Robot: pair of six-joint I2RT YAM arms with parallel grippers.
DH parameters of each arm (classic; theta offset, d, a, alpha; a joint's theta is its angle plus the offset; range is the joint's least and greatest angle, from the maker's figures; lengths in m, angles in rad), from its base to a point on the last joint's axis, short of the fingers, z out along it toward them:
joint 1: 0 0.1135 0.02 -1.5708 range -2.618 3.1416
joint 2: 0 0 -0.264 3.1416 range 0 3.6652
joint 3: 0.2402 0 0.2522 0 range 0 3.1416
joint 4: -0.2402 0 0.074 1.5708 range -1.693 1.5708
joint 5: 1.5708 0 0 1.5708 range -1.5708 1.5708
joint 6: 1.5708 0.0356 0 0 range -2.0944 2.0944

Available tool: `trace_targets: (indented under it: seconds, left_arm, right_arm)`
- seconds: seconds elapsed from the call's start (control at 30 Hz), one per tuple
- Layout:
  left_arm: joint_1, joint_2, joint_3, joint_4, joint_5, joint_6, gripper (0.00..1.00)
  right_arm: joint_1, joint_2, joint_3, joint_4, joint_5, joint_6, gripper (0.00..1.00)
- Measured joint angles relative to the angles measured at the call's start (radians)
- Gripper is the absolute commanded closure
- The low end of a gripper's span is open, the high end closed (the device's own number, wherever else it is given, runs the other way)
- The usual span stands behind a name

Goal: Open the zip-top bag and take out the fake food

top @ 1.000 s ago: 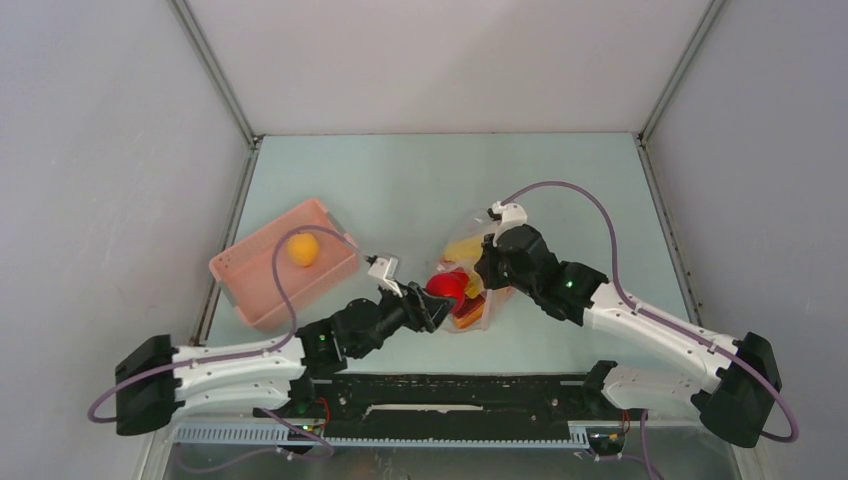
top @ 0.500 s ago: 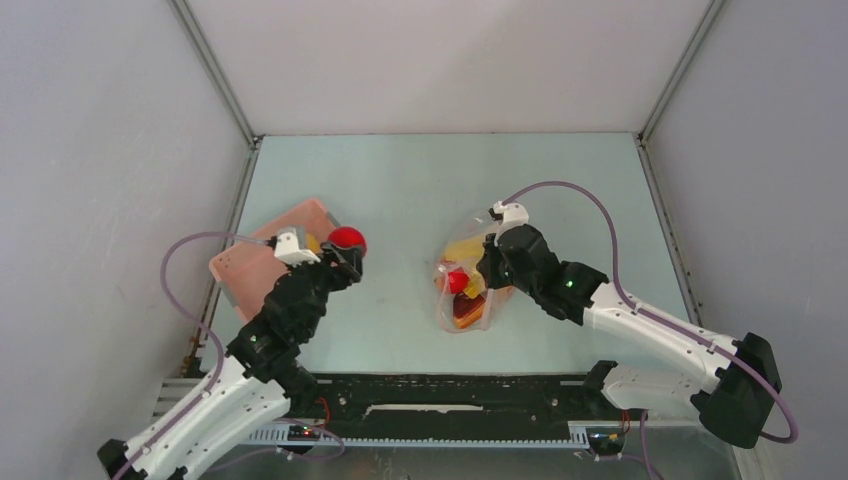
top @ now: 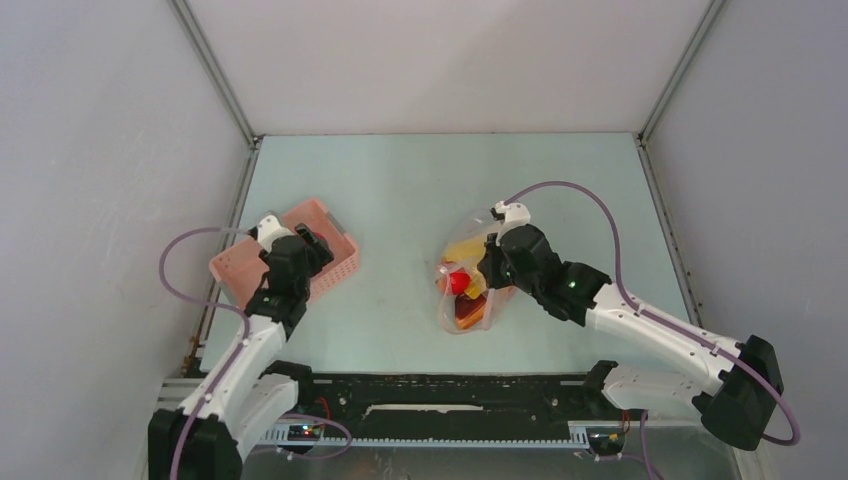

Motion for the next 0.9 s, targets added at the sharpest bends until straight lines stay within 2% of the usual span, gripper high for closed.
trace_targets:
  seconds: [0.07, 0.13, 0.4, 0.43, 0.9]
  left_arm:
    - [0.028, 0.080, -0.003, 0.028, 0.037, -0.008, 0.59]
    - [0.044, 0.129, -0.003, 0.050, 0.063, -0.010, 0.50]
    - [0.073, 0.237, -0.003, 0.116, 0.141, -0.010, 0.03]
    - [0.074, 0.236, -0.003, 0.121, 0.148, -0.010, 0.00]
    - [0.076, 0.041, -0.005, 0.106, 0.164, -0.096, 0.00]
  right_arm:
    - [0.000, -0.002, 0.000, -0.003, 0.000, 0.000, 1.00]
    - [-0.001, -0.004, 0.000, -0.003, 0.000, 0.000, 1.00]
    - [-0.001, -0.005, 0.000, -0.005, -0.001, 0.000, 1.00]
    - [-0.001, -0.005, 0.000, -0.005, -0.001, 0.000, 1.00]
    - [0.000, -0.005, 0.000, -0.004, -0.006, 0.000, 1.00]
